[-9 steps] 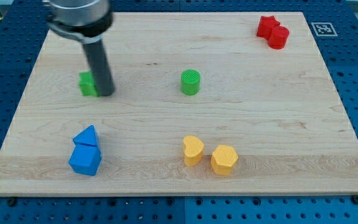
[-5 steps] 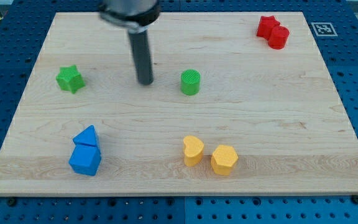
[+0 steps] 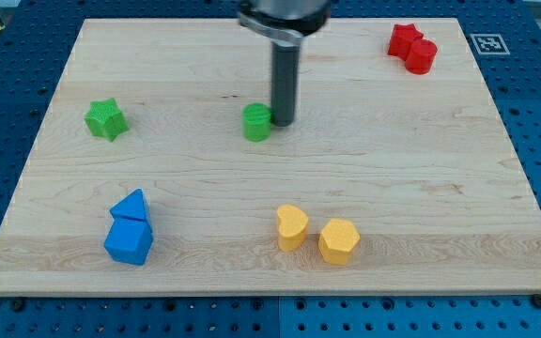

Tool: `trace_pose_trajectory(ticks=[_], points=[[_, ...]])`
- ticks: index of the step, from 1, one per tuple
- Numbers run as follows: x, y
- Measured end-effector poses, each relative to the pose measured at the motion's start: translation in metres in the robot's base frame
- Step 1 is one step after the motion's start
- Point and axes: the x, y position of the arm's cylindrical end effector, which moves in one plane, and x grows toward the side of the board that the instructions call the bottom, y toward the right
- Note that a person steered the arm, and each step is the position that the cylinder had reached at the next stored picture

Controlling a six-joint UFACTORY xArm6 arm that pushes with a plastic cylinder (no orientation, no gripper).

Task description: Push green circle towards green star

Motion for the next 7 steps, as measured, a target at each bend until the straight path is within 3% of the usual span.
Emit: trace_pose_trajectory(ticks=[2,3,4,6,7], points=[[0.025,0.009],[0.025,-0.029],[0.014,-0.081],[-0.024,-0.074],[-0.029,-0.099]])
